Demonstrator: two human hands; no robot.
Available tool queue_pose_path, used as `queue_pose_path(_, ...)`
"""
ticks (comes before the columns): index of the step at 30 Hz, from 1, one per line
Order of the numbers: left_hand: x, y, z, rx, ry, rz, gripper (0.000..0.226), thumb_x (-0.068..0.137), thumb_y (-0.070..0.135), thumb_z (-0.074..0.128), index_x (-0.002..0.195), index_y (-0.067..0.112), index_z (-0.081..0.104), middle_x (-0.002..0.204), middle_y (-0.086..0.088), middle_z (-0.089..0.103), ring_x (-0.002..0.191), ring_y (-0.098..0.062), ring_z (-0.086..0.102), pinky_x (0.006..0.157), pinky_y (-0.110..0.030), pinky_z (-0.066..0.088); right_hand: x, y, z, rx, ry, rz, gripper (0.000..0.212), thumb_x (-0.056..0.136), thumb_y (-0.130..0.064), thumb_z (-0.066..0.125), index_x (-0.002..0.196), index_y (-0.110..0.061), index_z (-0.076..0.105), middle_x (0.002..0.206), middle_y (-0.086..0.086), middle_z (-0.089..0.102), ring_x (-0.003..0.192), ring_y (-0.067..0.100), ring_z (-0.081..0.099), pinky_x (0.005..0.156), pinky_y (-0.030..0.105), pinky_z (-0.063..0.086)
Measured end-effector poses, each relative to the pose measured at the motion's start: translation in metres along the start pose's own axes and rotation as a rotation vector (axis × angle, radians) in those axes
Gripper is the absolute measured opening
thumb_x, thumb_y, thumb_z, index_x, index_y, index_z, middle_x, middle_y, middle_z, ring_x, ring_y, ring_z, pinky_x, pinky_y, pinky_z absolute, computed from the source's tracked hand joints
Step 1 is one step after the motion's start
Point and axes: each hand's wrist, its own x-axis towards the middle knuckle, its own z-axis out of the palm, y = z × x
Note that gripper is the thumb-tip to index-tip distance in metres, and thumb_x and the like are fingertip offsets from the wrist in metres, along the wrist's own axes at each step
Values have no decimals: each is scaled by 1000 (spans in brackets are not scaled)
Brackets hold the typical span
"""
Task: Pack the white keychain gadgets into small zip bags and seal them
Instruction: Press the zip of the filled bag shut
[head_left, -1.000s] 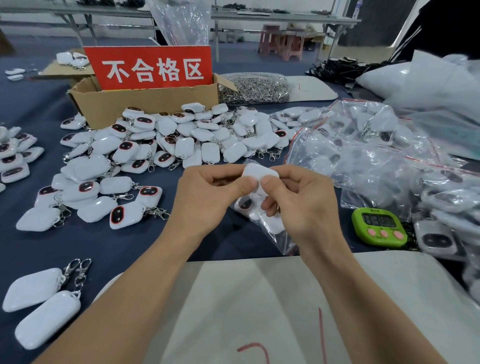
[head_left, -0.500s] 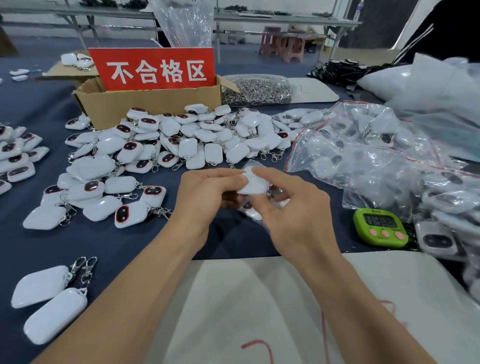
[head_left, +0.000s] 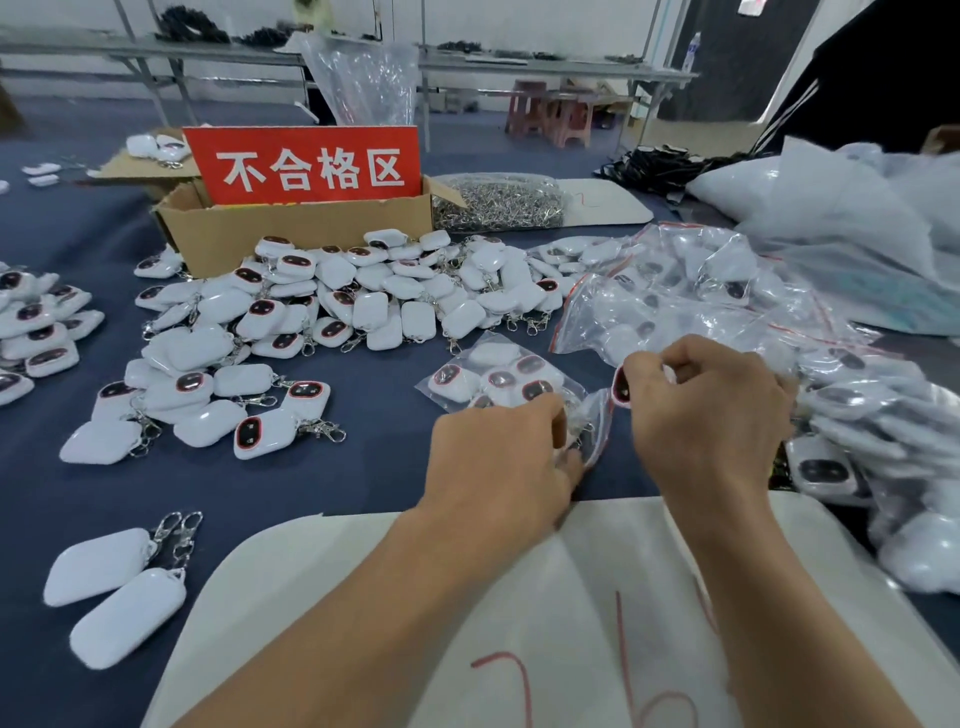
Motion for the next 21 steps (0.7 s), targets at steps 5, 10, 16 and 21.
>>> queue_pose_path(5,2,0,-4,62,30,0,35,91,60,49,83,28,62,76,3,67,81,-22,64,59,-35,22,-6,-2,9,-23,-288,-27,37,68,-42,52,55,-9,60,47,5,53,57,24,53,71,32,45)
queue_pose_path(10,-3,0,-3,-268,299,5,24,91,39,51,73,23,53,55,9,51,54,-14,44,55,-34,38,-13,-2,21,211,-522,13,25,73,-41,57,66,-20,69,51,-4,60,51,11,51,55,29,42)
queue_pose_path(16,-1,-9,-8,-407,481,23,19,98,34,51,83,25,57,52,11,42,57,-18,45,54,-34,34,-19,-13,22,428,-633,18,25,89,-31,55,84,-26,79,65,-12,68,64,5,60,68,36,52)
queue_pose_path(21,10,-18,-19,-481,456,-127,19,103,43,40,96,31,52,60,9,62,62,-25,66,66,-43,49,-17,-9,11,265,-178,-104,49,82,5,55,108,-29,78,90,-17,75,86,3,70,87,24,55)
